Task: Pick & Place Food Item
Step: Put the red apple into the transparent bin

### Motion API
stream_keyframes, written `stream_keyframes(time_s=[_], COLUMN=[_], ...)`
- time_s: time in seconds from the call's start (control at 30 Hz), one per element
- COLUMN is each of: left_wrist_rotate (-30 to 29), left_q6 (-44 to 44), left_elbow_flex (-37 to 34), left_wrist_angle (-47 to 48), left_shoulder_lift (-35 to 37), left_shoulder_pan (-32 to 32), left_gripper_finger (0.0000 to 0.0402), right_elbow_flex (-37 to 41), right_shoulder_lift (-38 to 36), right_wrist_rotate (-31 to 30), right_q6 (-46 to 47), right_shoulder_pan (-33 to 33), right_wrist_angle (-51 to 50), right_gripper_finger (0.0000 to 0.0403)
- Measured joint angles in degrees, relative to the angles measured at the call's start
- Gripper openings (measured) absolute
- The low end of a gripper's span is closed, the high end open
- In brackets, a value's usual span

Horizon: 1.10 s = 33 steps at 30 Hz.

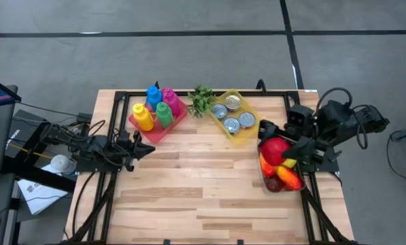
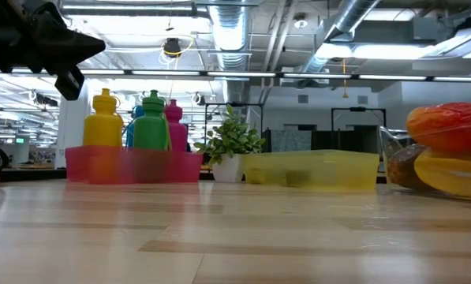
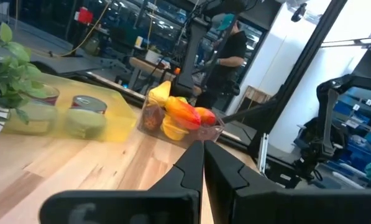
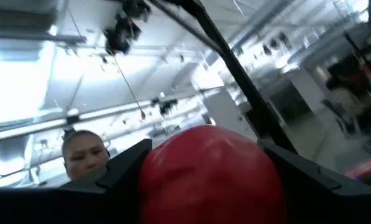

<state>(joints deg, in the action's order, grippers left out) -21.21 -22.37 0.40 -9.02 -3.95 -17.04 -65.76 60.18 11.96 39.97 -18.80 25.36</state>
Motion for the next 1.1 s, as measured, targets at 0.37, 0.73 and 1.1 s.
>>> stream_keyframes(time_s=[0.37, 0.73, 1.1], left_wrist_rotate=[0.02, 0.02, 0.02], left_q6=[0.00, 0.00, 0.00], left_elbow_flex=[-0.02, -0.02, -0.04], left_wrist_angle=[0.07, -0.12, -0.21], left_shoulder_lift=[-2.36, -4.41, -4.41], left_shoulder_pan=[0.00, 0.00, 0.00], left_gripper_finger=[0.0002, 0.0002, 0.0002], right_elbow_flex=[-0.02, 2.21, 12.49], right_shoulder_lift=[-5.82, -3.31, -0.42], right_wrist_rotate=[-22.34, -31.37, -29.14], right_q6=[19.07, 43.69, 43.58], right_shoulder_pan=[-4.95, -8.01, -6.35], right_wrist_angle=[-69.27, -107.55, -108.52], right_gripper_finger=[0.0270, 0.0270, 0.0303])
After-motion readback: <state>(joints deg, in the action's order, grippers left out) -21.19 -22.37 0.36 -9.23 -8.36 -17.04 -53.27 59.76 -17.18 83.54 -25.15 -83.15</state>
